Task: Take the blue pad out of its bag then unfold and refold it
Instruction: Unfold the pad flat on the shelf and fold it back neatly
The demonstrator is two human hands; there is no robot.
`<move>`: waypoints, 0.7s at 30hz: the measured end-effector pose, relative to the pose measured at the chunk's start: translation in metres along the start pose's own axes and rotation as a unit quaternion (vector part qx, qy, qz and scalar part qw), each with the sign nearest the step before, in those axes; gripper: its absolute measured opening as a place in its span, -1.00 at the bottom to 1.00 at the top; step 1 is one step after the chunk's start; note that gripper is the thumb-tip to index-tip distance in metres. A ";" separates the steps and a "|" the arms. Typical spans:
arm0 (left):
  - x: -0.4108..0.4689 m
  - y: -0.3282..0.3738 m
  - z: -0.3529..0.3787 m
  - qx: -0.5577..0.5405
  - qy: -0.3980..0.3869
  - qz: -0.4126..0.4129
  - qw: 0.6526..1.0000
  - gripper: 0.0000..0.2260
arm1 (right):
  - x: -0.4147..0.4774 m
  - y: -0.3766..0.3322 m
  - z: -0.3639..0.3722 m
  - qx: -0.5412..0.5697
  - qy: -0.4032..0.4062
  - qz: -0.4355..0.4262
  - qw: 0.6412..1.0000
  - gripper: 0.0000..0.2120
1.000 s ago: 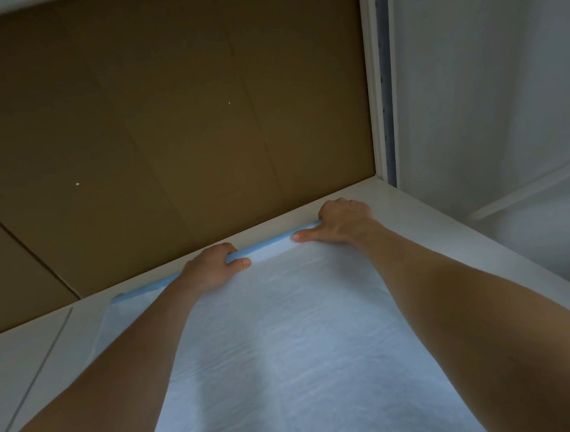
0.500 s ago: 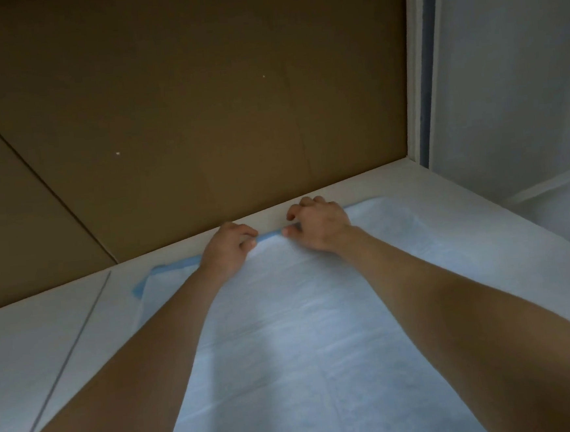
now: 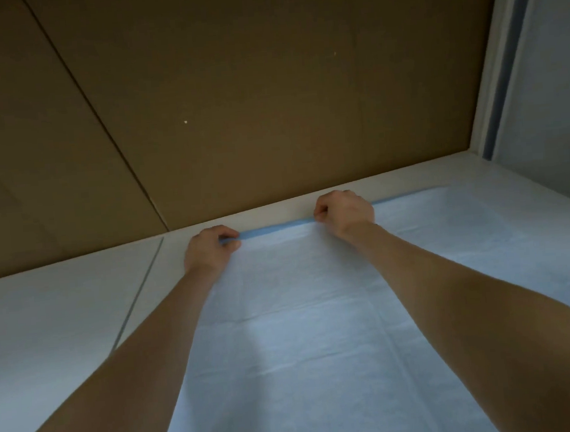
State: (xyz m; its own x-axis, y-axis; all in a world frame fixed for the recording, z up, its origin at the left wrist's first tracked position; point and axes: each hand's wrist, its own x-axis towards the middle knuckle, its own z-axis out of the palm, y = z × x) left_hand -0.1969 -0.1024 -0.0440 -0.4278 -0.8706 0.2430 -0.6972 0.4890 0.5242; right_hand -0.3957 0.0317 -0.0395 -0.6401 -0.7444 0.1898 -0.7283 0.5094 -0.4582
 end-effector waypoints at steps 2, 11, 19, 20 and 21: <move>0.006 -0.002 0.003 -0.038 -0.001 -0.028 0.999 -0.84 | 0.003 0.000 0.001 0.002 -0.002 0.008 1.000 -0.82; 0.020 -0.002 0.001 -0.072 0.012 -0.113 0.991 -0.94 | 0.018 -0.004 0.002 -0.006 -0.059 0.048 0.997 -0.76; 0.030 -0.001 0.005 -0.015 -0.006 -0.110 0.994 -0.76 | 0.017 -0.009 0.007 -0.058 -0.052 0.058 0.995 -0.76; 0.030 0.000 0.005 -0.010 -0.004 -0.108 0.994 -0.77 | 0.017 -0.010 0.008 -0.064 -0.050 0.060 0.995 -0.76; 0.030 0.001 0.005 -0.006 0.000 -0.105 0.994 -0.80 | 0.016 -0.012 0.009 -0.071 -0.047 0.061 0.994 -0.76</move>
State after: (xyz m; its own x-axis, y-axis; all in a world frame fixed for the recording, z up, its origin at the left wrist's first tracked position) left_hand -0.2135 -0.1272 -0.0402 -0.2733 -0.9535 0.1274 -0.7645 0.2956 0.5729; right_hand -0.3952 0.0099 -0.0385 -0.7058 -0.7063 0.0551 -0.6775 0.6501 -0.3440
